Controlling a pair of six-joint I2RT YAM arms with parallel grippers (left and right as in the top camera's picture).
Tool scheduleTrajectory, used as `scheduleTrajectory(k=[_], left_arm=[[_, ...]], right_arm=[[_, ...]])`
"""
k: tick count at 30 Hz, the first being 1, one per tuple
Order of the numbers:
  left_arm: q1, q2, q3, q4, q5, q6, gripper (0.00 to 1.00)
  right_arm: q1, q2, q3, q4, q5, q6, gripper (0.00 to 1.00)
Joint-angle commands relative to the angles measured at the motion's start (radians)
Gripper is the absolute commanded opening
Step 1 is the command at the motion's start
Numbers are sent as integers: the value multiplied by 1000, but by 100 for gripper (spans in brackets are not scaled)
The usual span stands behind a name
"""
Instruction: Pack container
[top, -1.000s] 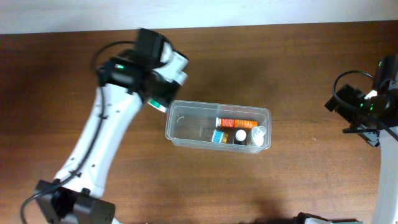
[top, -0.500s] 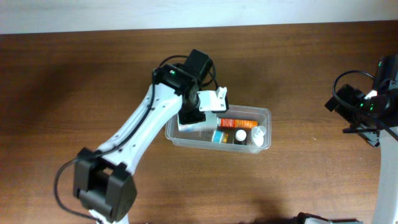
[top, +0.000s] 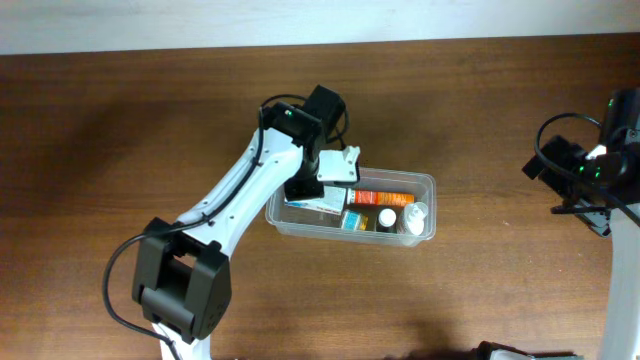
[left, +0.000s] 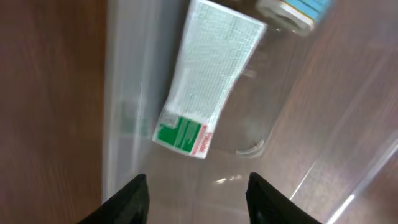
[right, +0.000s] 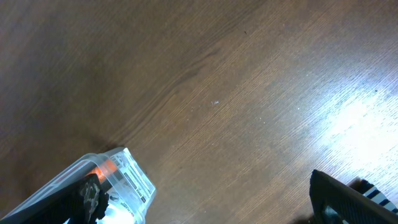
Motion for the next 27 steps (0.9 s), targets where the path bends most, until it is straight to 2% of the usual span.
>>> scheduleTrajectory(k=[1, 6, 14, 17, 22, 27], left_arm=[[14, -105, 98, -19, -51, -198, 100], [58, -236, 170, -81, -124, -478, 100], [178, -541, 171, -299, -184, -789, 100], [233, -694, 171, -339, -182, -850, 100], [270, -944, 171, -396, -190, -857, 100], [270, -1199, 166, -433, -191, -962, 100]], right_arm=[[-5, -3, 8, 0, 2, 2, 98], [-5, -3, 8, 0, 2, 2, 98], [-5, -3, 8, 0, 2, 2, 98], [-5, -3, 8, 0, 2, 2, 98], [-5, -3, 8, 0, 2, 2, 99], [-5, -3, 8, 0, 2, 2, 98]])
